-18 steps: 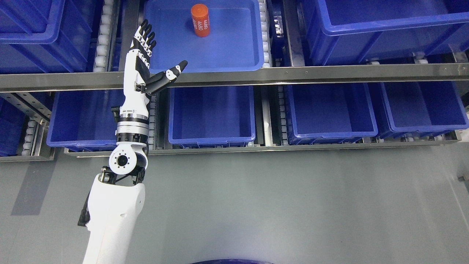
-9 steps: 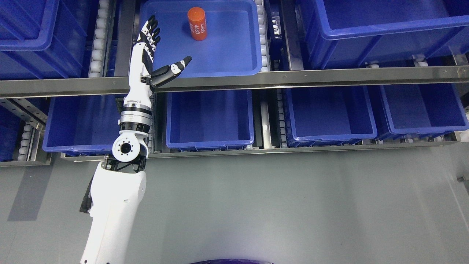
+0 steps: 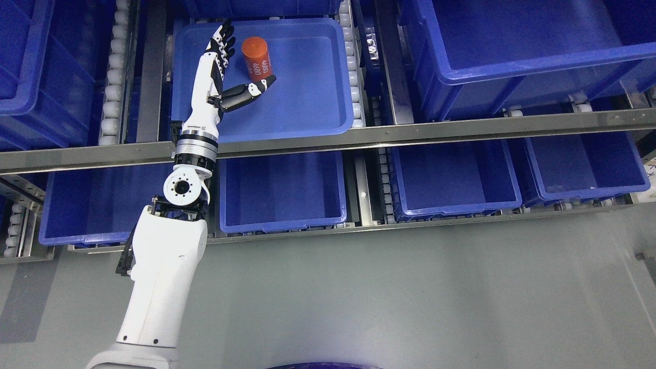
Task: Grab orange capacitor from left shelf to right desk
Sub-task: 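Reach the left hand into the blue bin toward the orange capacitor, then close the left hand fingers around the orange capacitor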
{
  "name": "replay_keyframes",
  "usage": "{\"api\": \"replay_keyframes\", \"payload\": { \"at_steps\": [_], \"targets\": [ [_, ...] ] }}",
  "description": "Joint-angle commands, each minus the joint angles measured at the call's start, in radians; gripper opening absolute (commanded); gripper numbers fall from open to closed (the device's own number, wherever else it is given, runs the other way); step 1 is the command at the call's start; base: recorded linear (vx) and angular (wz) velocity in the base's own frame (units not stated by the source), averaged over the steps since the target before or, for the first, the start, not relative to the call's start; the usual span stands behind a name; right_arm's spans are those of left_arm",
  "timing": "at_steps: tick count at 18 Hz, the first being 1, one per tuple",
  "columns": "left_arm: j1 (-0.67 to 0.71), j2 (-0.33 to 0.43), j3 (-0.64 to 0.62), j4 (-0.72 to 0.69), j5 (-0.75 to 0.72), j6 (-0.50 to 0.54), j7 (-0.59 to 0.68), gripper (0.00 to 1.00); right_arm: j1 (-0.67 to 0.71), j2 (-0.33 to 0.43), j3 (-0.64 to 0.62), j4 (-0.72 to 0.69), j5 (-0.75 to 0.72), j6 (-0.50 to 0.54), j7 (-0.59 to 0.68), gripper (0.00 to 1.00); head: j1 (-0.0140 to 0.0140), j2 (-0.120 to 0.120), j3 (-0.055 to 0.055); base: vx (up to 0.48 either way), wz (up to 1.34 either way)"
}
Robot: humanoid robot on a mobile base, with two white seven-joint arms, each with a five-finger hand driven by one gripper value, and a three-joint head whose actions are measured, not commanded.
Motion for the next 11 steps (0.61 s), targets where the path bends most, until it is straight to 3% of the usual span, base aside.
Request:
{"api": "replay_keyframes", "payload": {
  "at_steps": [1,6,11],
  "targets": [
    [-0.01,0.017,-0.005,0.128,-0.03,0.001,0.0,1.0,-0.001,-0.017,-0.011,-0.034,0.005,0.002,0.005,1.0,0.0,0.0,0.0,0.154,-0.06],
    [-0.009,0.017,0.001,0.129,-0.045,-0.002,-0.013,0.91,-0.001,-0.017,-0.011,-0.034,0.005,0.001,0.003,1.0,0.0,0.0,0.0,0.103,-0.05],
    [-0.006,0.017,0.02,0.129,-0.042,-0.089,-0.033,0.56,-0.001,-0.017,-0.011,-0.034,0.005,0.001,0.005,1.0,0.0,0.0,0.0,0.02,-0.01]
  ]
}}
